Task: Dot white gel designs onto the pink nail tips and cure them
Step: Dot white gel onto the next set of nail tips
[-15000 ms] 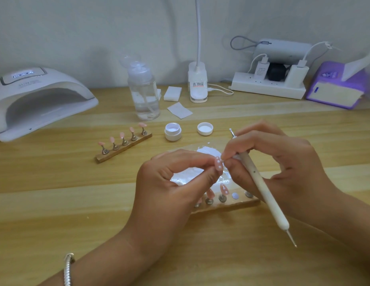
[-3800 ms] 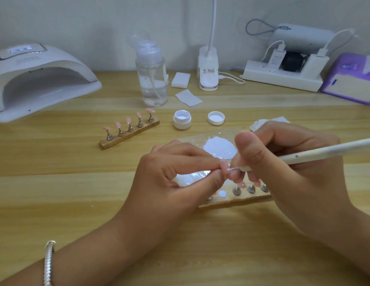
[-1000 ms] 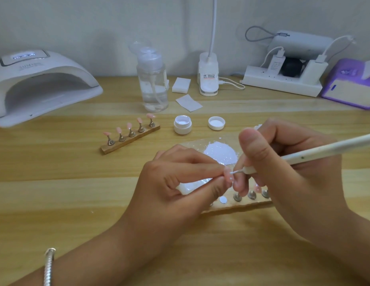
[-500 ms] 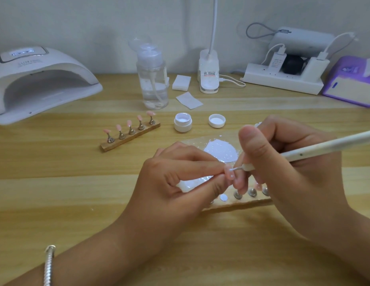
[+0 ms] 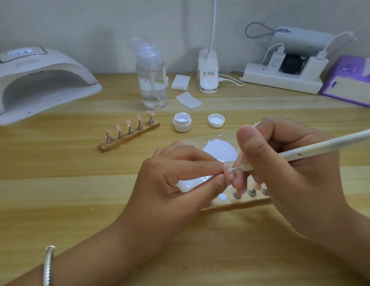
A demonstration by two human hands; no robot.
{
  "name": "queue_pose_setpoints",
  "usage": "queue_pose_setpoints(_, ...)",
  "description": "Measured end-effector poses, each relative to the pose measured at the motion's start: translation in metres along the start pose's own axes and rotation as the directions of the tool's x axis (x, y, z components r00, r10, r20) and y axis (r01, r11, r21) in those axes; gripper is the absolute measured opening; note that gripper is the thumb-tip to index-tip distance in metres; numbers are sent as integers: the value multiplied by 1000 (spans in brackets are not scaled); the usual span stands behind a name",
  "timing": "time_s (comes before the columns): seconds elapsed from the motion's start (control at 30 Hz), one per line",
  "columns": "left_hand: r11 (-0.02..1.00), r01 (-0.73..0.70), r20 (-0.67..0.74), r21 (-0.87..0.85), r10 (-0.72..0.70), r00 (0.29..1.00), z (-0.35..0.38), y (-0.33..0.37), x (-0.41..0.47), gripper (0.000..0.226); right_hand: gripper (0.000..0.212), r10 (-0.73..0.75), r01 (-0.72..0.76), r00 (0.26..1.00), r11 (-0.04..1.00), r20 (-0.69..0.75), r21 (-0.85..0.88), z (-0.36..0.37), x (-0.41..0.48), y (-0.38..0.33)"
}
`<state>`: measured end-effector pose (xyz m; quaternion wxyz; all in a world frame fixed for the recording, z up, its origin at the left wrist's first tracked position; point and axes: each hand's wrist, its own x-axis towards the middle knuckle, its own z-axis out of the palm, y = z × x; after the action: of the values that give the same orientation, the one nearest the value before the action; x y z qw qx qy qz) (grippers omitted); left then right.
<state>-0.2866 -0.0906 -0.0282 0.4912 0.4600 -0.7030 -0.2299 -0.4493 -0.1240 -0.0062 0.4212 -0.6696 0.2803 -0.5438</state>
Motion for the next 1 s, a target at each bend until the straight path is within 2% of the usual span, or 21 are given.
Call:
queue_pose_setpoints(0.2, 1000, 7, -25, -5, -7, 1000, 1, -1, 0, 7, 41, 0, 2, 999, 998, -38, 68, -4, 5, 0)
queue_pose_setpoints(0.3, 1000, 23, -43, -18, -24, 999, 1, -2, 0, 6, 41, -4, 17, 995, 990, -97, 136, -12, 17, -1)
queue_pose_setpoints(0.4, 999, 28, -49, -25, -29, 998, 1, -1, 0, 5, 38, -31, 51, 989, 990, -144, 134, -24, 27, 1)
queue_pose_setpoints(0.53, 999, 46, -53, -26, -47, 997, 1, 0, 1, 5, 33, -15, 3, 989, 997, -147, -83, -45, 35, 16)
queue_pose_setpoints(0.7, 999, 42, -57, -15, -43, 997, 0, 0, 1, 15, 40, 34, -90, 989, 908, -143, -409, -71, 39, 41)
queue_pose_setpoints(0.8, 999, 47, -67, -7, -47, 997, 0, -1, 0, 12, 39, 73, -149, 982, 870, -177, -470, -82, 41, 49)
queue_pose_setpoints(0.9, 998, 62, -81, -7, -62, 995, 1, -2, 1, 11, 35, 50, -115, 991, 812, -128, -573, -88, 43, 55)
queue_pose_setpoints(1.0, 997, 81, -93, -19, -82, 992, 0, -4, 1, 9, 16, 19, -42, 999, 695, -40, -718, -90, 42, 59)
